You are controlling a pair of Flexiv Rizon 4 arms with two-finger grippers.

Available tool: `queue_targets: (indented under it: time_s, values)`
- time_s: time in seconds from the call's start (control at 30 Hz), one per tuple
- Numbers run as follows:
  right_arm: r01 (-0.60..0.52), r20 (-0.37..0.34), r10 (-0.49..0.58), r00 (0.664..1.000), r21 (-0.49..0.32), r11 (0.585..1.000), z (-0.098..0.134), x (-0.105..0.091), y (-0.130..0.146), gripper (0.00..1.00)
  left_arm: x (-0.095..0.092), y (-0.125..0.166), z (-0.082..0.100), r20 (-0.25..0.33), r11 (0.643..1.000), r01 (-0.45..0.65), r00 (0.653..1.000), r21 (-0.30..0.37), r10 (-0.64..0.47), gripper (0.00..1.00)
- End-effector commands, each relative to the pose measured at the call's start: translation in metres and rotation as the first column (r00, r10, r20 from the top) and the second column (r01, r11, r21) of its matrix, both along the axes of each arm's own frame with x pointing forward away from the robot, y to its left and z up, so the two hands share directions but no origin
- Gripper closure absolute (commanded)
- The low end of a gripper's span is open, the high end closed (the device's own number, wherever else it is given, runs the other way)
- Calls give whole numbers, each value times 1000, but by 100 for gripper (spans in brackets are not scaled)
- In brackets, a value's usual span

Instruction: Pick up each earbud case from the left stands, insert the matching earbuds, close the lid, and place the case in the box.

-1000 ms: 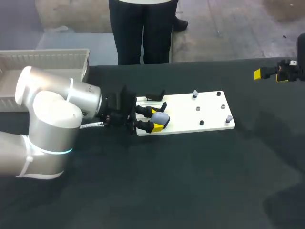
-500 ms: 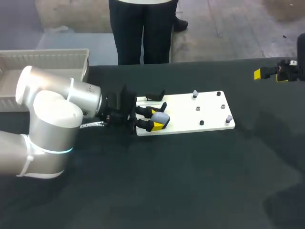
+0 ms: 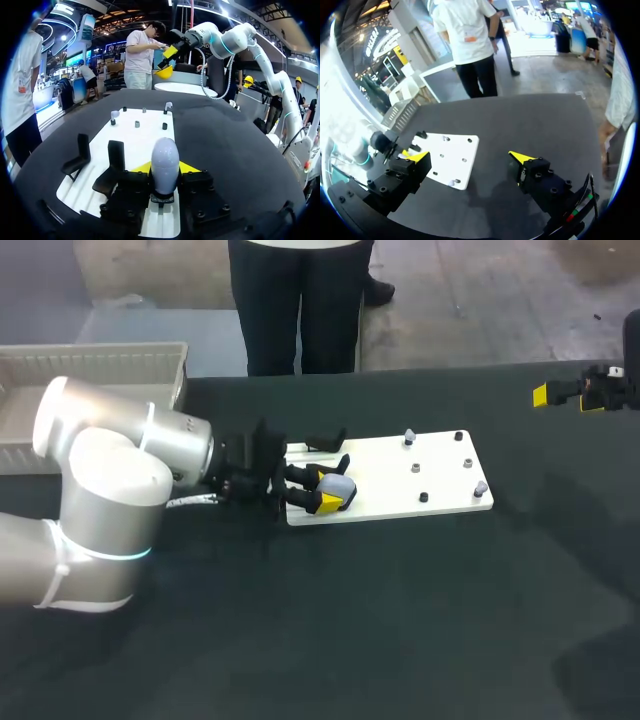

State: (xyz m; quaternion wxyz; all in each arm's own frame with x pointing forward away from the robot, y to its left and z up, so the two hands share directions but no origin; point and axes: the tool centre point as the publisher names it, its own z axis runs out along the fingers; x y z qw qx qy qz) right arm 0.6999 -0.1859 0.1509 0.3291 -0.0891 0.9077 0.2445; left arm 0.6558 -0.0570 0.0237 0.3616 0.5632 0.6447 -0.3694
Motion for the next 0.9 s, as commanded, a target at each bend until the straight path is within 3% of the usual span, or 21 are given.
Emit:
queue_targets:
  time_s: [0.03,0.3,0.47,0.7,0.9]
  values:
    - [0,1,0,1000,0,1000,0,0,0,0,1,3,2,11,1000,-4,1000,-3,4,100]
    - [0,1,0,1000,0,1000,0,0,0,0,2,7,14,37,1000,0,999,-11,0,100]
    - [0,1,0,1000,0,1000,0,0,0,0,1,9,32,66,1000,-13,998,-23,14,100]
    - [0,1,0,1000,0,1000,0,0,0,0,13,1,58,73,998,-42,996,-47,45,100]
    - [-49,-32,49,998,-15,999,-4,1,36,0,23,-12,73,77,997,-61,995,-53,65,100]
